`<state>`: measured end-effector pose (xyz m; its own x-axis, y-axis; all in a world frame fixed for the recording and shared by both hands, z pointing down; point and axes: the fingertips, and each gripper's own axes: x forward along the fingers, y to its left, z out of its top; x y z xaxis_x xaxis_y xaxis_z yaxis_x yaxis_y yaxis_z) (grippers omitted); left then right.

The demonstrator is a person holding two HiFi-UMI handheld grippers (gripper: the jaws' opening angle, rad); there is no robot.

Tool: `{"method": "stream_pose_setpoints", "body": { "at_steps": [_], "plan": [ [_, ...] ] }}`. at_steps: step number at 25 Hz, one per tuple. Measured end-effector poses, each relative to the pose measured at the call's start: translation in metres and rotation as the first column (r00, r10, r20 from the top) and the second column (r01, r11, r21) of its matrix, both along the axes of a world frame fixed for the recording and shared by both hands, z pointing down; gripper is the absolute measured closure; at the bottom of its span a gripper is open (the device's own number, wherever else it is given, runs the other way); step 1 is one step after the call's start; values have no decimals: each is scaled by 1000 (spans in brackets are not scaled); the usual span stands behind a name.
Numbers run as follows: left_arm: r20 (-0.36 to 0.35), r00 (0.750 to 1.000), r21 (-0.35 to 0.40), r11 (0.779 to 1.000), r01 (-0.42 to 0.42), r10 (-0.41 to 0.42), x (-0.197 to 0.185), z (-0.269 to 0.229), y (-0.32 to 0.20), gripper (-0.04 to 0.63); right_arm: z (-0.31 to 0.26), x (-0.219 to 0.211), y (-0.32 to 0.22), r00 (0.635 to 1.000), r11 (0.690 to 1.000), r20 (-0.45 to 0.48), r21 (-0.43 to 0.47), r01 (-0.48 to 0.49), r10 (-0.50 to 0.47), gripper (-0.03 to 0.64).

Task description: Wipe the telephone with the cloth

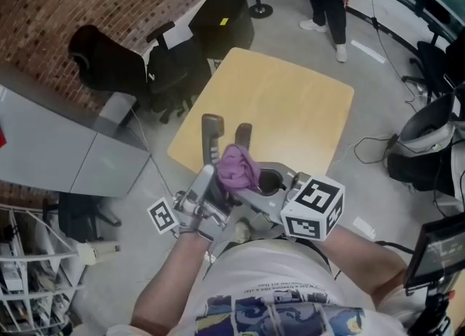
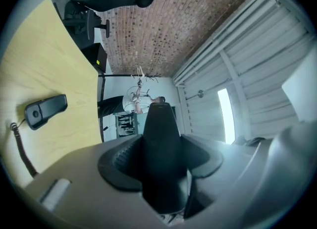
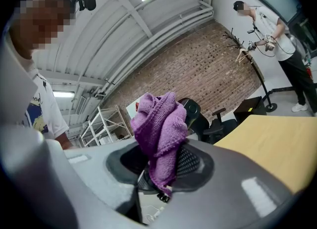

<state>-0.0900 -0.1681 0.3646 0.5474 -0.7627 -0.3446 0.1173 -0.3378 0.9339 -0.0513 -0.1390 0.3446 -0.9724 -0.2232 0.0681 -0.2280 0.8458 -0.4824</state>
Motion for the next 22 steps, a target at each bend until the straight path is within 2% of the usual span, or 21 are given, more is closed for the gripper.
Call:
{"method": "stream_pose_setpoints", "body": {
  "at_steps": [8, 17, 22],
  "plan": [
    [-24, 999, 19, 999, -35, 36, -10, 3, 4, 341, 19, -2, 29, 998, 1000, -55, -5, -5, 5, 495],
    [-67, 991, 33, 992, -118, 120, -11, -2, 18, 341, -15, 1, -30, 980, 978, -49, 90, -190, 195, 495],
    [-91, 985, 30, 989, -145, 147, -16, -4, 23, 341, -21, -14, -41, 973, 971, -39, 89, -222, 226, 495]
  ]
}}
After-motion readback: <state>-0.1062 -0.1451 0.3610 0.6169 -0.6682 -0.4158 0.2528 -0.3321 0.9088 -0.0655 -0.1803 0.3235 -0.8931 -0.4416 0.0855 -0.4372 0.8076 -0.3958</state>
